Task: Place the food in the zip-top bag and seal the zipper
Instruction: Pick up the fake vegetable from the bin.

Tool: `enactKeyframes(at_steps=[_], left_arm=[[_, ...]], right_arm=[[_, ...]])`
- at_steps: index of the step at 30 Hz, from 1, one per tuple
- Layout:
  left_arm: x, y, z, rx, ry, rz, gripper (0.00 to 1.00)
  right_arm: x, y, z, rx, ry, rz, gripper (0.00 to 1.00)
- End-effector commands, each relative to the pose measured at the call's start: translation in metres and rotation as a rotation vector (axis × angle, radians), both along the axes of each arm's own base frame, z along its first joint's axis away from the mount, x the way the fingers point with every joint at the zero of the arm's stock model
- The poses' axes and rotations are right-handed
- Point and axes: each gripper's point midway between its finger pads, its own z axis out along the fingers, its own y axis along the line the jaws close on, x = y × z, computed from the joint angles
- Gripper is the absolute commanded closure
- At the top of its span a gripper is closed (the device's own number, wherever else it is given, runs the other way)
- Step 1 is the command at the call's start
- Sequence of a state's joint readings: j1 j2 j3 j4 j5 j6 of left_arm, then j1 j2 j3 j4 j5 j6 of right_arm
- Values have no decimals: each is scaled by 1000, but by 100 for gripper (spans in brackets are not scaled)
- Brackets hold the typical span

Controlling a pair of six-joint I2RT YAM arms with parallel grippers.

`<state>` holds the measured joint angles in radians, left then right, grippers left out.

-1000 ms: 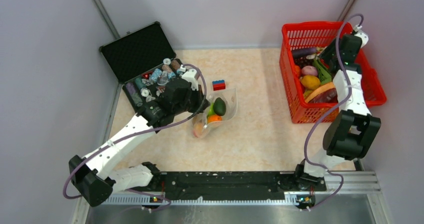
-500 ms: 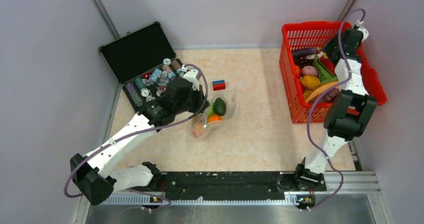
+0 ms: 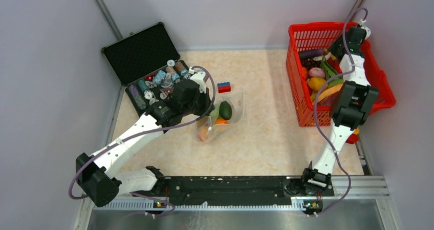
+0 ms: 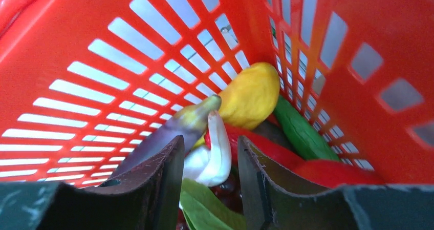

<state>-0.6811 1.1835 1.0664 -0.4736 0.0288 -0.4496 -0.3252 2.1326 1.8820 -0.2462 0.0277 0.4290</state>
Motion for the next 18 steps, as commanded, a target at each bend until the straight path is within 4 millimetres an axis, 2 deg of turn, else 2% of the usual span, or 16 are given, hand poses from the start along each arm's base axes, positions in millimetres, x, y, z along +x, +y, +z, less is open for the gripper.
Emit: enactKeyframes(at_steps=[1, 7, 11, 12, 13, 14, 15, 16, 18], left_arm=[[11, 0, 20, -24, -54, 16, 100], [12, -1, 22, -28, -52, 16, 100], [12, 1, 21, -29, -50, 30, 100], [12, 2, 21, -29, -51, 33, 100], [12, 2, 21, -31, -49, 35, 100], [11, 2, 21, -32, -49, 35, 100], [11, 2, 22, -34, -49, 36, 100], [12, 2, 22, -33, -50, 36, 100], [11, 2, 22, -34, -50, 32, 100]], right_arm=[[26, -10, 27, -27, -94, 18, 59], [37, -12, 7, -26, -35, 16, 54], [40, -11, -7, -24, -13, 27, 57], [40, -9, -11, -18, -3, 35, 61], [39, -9, -16, -15, 8, 38, 69], [38, -8, -19, -12, 16, 39, 72], [39, -4, -19, -5, 11, 58, 75], [38, -2, -18, 0, 5, 70, 84], [37, 0, -9, -4, -16, 79, 91]])
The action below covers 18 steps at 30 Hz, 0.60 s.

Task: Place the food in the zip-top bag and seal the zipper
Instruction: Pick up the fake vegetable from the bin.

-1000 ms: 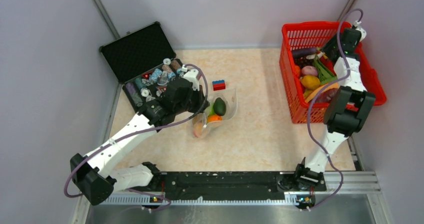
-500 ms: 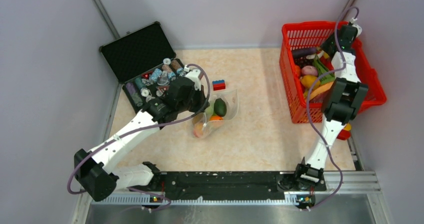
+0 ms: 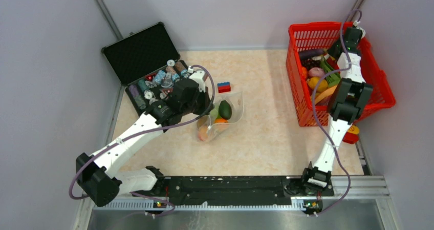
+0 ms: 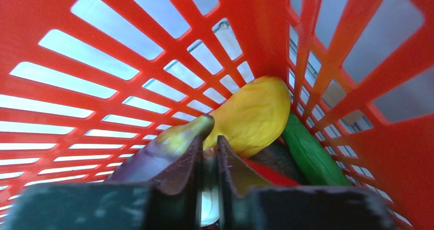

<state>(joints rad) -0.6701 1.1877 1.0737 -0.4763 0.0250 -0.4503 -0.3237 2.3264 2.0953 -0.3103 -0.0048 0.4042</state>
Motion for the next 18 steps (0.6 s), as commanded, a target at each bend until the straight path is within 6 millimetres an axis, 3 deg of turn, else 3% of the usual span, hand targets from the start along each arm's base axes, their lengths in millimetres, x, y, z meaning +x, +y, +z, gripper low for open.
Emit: enactKeyframes(at_steps=[1, 2, 10, 15, 18], left_arm=[[7, -1, 21, -33, -50, 16, 100], [7, 0, 21, -31, -50, 16, 100], [3, 3, 22, -40, -49, 25, 100], [-6, -4, 30, -101, -47, -16, 100], [-10, -7, 31, -120, -45, -40, 100]], right_arm=[[3, 7, 32, -10, -76, 44, 97], [2, 9, 41, -12, -95, 52, 100], [-24, 35, 141, -16, -299, 121, 100], [-57, 46, 164, -38, -378, 122, 100], [-74, 52, 156, -43, -383, 129, 100]])
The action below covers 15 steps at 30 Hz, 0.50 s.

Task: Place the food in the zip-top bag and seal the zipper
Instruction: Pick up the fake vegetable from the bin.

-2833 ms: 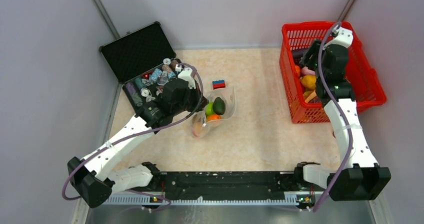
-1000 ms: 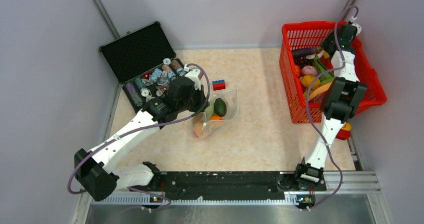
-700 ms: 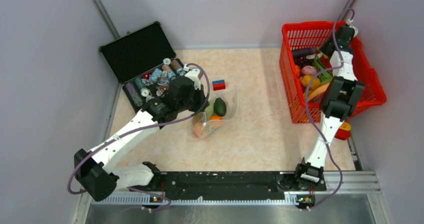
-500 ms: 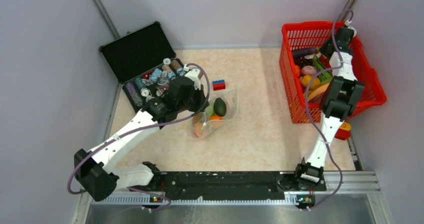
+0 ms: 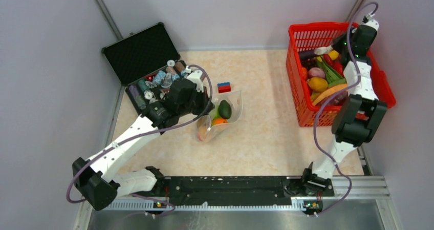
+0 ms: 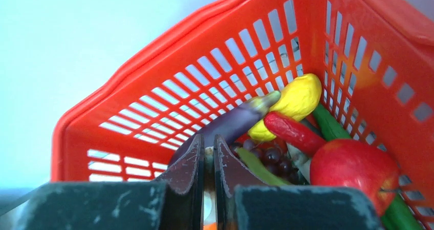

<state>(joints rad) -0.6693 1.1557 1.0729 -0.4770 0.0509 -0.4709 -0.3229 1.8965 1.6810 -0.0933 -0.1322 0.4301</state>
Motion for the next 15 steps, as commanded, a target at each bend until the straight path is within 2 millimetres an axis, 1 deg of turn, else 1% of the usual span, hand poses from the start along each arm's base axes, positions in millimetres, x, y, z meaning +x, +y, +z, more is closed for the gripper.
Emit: enactKeyframes(at_steps=[1, 3, 6, 9, 12, 15], left_arm=[[-4, -5, 19, -73, -40, -28, 100], [-5, -2, 19, -64, -38, -19, 100], [-6, 1, 19, -58, -44, -12, 100], [-7, 2, 19, -65, -47, -13, 100], [-8, 0, 18, -70, -39, -16, 100], [-9, -2, 18, -77, -28, -22, 100]], right_arm=[[-23, 11, 40, -42, -143, 22, 100], [-39, 17, 42, -47, -155, 32, 100], [-60, 36, 42, -43, -189, 98, 100], [-82, 62, 56, -22, -268, 191, 100], [-105, 87, 77, 13, -350, 275, 100], [-124, 104, 92, 37, -388, 338, 100]])
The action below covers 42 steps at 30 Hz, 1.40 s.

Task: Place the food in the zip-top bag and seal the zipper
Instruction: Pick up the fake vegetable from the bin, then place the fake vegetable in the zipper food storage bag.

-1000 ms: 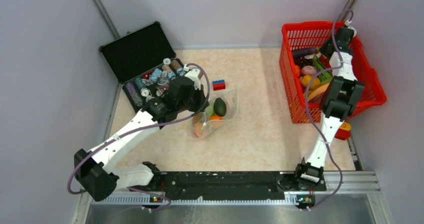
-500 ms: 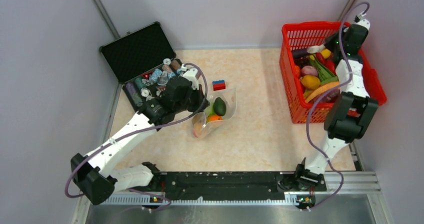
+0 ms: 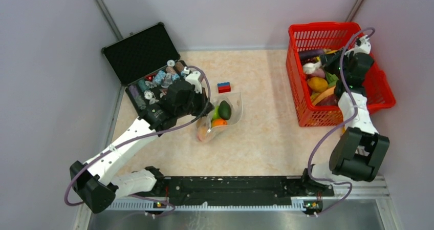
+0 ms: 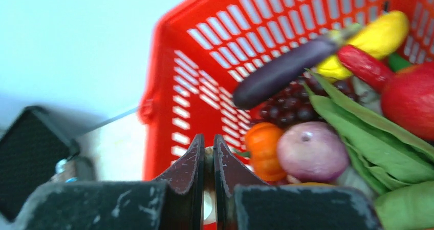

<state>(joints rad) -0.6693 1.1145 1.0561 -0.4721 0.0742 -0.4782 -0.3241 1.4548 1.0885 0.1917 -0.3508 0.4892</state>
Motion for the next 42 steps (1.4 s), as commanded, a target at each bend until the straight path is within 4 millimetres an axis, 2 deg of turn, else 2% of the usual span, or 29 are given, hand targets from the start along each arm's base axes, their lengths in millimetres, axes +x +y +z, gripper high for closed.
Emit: enactKeyframes(at_steps=[1, 6, 8, 12, 16, 19, 22, 27, 35, 42], left_arm=[[-2, -3, 10, -47, -14, -8, 100], [-7, -8, 11, -83, 5, -32, 100], [-7, -7, 9, -82, 4, -24, 100], [-1, -5, 7, -59, -4, -6, 100], [0, -11, 12, -72, 0, -23, 100], [-1, -16, 12, -87, 11, -38, 100], [-2, -18, 11, -99, 26, -46, 100], [-3, -20, 10, -111, 35, -42, 100], [-2, -23, 12, -131, 32, -48, 100], [-1, -23, 11, -134, 36, -40, 100]], right_arm=[[-31, 36, 87, -14, -254, 152, 100], [-59, 52, 107, -50, -270, 200, 100], [-68, 61, 107, -67, -246, 255, 100], [-96, 94, 111, -66, -259, 431, 100], [-123, 131, 116, -69, -278, 586, 100], [-138, 157, 116, -115, -285, 652, 100], [-151, 174, 114, -134, -284, 688, 100], [-167, 186, 111, -133, -294, 719, 100], [-182, 202, 106, -119, -272, 769, 100], [-190, 254, 92, -137, -227, 821, 100]])
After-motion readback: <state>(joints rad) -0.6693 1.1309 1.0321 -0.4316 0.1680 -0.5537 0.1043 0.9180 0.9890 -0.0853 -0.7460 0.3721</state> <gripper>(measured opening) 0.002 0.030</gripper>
